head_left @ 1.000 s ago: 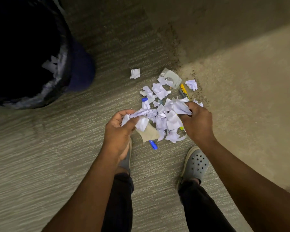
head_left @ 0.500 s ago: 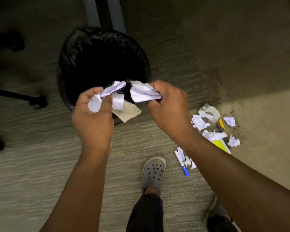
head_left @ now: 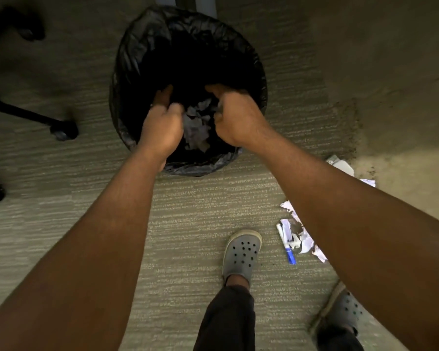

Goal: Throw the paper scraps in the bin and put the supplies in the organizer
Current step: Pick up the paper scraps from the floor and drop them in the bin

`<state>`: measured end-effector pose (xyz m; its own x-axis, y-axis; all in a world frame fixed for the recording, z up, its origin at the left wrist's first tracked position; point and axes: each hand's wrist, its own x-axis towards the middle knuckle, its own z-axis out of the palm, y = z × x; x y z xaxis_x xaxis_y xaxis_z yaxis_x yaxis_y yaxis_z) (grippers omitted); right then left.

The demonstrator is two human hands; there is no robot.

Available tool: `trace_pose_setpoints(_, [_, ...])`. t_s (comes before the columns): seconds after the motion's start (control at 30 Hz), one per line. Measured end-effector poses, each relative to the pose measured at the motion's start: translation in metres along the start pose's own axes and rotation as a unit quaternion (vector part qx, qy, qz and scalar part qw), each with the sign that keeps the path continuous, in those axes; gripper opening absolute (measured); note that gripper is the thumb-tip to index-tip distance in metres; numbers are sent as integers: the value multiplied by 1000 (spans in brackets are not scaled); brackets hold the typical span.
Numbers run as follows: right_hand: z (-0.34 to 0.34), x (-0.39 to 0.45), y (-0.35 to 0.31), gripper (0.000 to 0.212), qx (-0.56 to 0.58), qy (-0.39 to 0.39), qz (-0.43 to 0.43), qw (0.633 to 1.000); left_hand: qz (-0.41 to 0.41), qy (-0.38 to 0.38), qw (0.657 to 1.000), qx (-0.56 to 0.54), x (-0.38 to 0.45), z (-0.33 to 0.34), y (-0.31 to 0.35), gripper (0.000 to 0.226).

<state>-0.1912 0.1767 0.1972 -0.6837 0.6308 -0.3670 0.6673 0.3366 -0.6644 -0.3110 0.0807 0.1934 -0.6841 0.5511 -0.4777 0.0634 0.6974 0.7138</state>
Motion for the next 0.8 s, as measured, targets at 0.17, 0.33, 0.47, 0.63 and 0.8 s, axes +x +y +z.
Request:
trace_pose_setpoints(0.17, [4, -25, 10, 38, 43, 125, -36, 991, 48, 16, 999, -19, -28, 4, -5, 46])
trace_pose_setpoints(0.33, [7, -88, 35, 31, 74, 248, -29, 966, 142, 19, 988, -57, -84, 27, -17, 38])
trace_pose_setpoints(0.47, [24, -157, 75, 30, 96, 250, 28, 963, 210, -2, 977, -41, -130, 64, -39, 32])
trace_pose_setpoints(0.63, [41, -230, 146, 34, 74, 210, 83, 971, 181, -56, 982, 6, -167, 128, -66, 29])
trace_pose_setpoints(0.8, [49, -259, 225, 43, 38, 188, 153, 969, 139, -121, 978, 92, -172, 196, -97, 28])
